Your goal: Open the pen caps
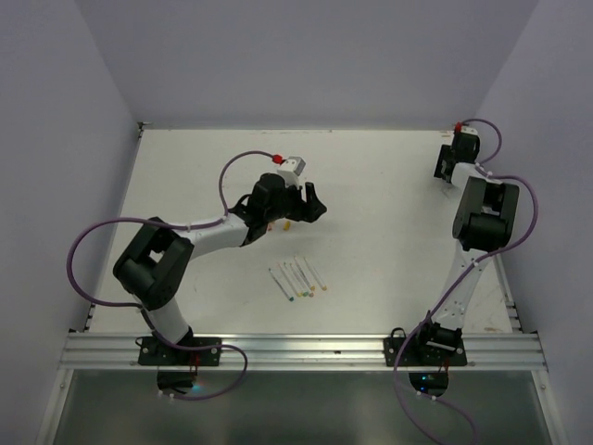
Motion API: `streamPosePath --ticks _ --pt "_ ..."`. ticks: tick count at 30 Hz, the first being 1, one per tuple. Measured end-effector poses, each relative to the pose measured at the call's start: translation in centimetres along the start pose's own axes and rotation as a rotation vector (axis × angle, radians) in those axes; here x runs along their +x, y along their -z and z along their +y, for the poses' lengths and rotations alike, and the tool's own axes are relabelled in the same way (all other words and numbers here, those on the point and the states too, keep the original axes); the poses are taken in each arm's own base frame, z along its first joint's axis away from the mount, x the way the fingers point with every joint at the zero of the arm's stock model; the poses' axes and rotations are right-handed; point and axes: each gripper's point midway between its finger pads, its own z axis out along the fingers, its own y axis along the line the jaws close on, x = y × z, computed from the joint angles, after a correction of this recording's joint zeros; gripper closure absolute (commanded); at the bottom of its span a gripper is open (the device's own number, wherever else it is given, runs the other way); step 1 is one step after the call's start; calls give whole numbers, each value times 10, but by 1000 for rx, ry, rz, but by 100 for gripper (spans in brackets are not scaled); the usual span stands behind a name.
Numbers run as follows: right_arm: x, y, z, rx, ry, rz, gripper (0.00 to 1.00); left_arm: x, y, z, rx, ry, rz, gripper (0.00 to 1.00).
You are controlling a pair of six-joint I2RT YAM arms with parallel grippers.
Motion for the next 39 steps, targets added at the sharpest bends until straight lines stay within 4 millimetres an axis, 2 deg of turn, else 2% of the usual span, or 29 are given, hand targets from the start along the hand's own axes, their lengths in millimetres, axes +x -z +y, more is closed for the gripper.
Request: streamPosePath --ticks 22,33,39 --pt "19 17 -5 2 10 -37 46 6 -1 0 7 18 15 28" --pt "3 24 -8 5 4 -95 46 6 -2 0 12 21 14 28" --pt "-20 24 -10 9 2 -135 46 6 -2 -1 18 24 15 28"
